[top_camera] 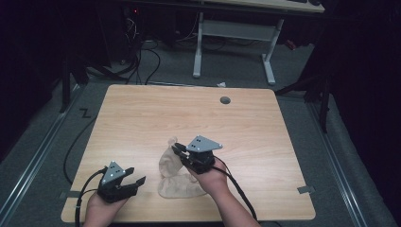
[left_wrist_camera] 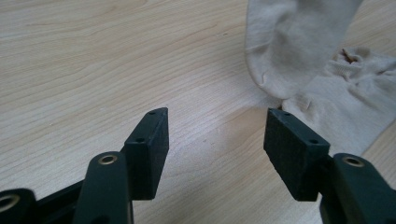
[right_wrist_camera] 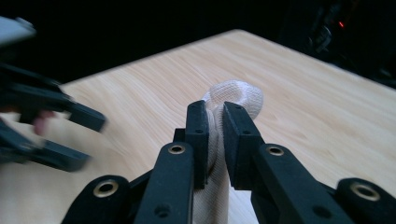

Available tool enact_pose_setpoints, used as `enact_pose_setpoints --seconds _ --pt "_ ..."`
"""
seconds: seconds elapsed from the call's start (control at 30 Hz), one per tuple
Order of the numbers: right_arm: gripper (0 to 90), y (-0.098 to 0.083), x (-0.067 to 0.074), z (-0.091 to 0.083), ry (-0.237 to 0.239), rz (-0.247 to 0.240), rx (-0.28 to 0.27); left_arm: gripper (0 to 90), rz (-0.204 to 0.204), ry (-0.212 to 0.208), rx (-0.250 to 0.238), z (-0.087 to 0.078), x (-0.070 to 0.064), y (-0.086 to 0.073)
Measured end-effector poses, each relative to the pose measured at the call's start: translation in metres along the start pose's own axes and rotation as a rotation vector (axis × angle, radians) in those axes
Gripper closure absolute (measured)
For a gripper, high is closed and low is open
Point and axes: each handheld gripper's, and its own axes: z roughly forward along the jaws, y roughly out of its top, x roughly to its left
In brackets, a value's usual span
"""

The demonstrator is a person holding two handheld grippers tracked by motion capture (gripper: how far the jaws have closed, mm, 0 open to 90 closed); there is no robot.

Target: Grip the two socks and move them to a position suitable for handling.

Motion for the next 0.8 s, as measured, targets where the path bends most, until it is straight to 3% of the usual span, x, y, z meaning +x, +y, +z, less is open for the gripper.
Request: enact_pose_setpoints --seconds 0.3,0.37,0.47,0.63,0.8 --pt "80.0 -0.042 -0.035 0.019 -0.087 0.095 0.158 40.9 0.026 -0.028 0.000 0.008 -0.005 0.008" --pt "79.9 -0.044 -0.037 0.018 -0.093 0.100 0.161 40.9 0.032 -0.036 0.005 0.013 -0.006 0.012" --pt "77.8 -0.052 -0.045 0.011 -0.127 0.122 0.174 42.2 0.038 -0.044 0.010 0.022 -0.009 0.016" --pt "66.0 -0.068 -0.058 -0.005 -0.213 0.153 0.212 42.7 0.057 -0.073 0.023 0.044 -0.016 0.029" --pt "61.6 -0.083 -0.071 -0.040 -0.296 0.213 0.201 43.2 0.078 -0.098 0.044 0.069 -0.028 0.046"
